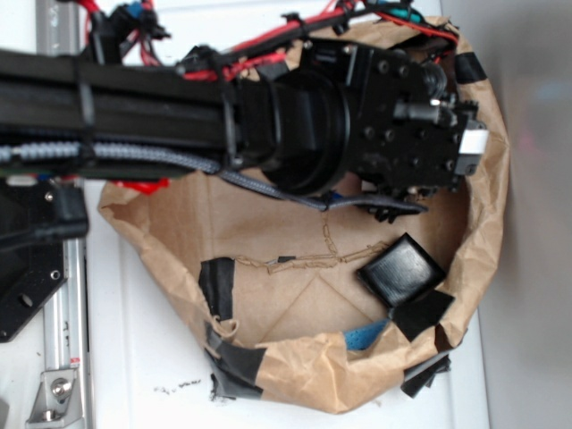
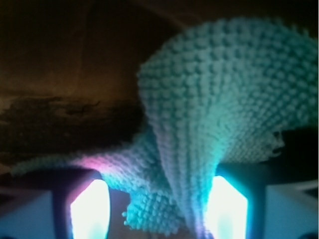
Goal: Grab the blue cloth.
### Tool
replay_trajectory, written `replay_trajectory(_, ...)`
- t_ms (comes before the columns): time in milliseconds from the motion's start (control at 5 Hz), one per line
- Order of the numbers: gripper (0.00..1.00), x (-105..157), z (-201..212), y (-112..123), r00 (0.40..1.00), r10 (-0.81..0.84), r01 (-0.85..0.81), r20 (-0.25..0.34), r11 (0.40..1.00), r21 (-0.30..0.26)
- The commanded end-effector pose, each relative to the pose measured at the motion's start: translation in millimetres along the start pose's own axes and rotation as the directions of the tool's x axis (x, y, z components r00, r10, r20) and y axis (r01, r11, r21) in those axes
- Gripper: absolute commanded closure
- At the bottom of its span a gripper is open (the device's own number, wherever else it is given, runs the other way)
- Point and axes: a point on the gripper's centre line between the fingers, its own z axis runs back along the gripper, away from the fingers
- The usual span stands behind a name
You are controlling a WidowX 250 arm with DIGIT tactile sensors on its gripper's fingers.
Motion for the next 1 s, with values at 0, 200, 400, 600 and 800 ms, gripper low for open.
replay_trajectory(0, 1.0, 10.0, 6.2, 0.6, 0.999, -0.006, 0.006, 0.042, 1.0, 0.004)
replay_trajectory(200, 1.0, 9.6, 6.6, 0.0, 0.999, -0.005, 0.004, 0.043, 1.0, 0.009)
replay_trajectory(400, 1.0, 7.9, 8.6, -0.2, 0.999, -0.001, 0.0, 0.042, 1.0, 0.01)
replay_trajectory(600, 1.0, 2.4, 18.7, 0.1, 0.998, 0.006, -0.006, 0.058, 1.0, -0.004)
replay_trajectory(800, 1.0, -13.3, 55.0, -13.0, 0.998, 0.002, 0.003, 0.066, 0.998, -0.067)
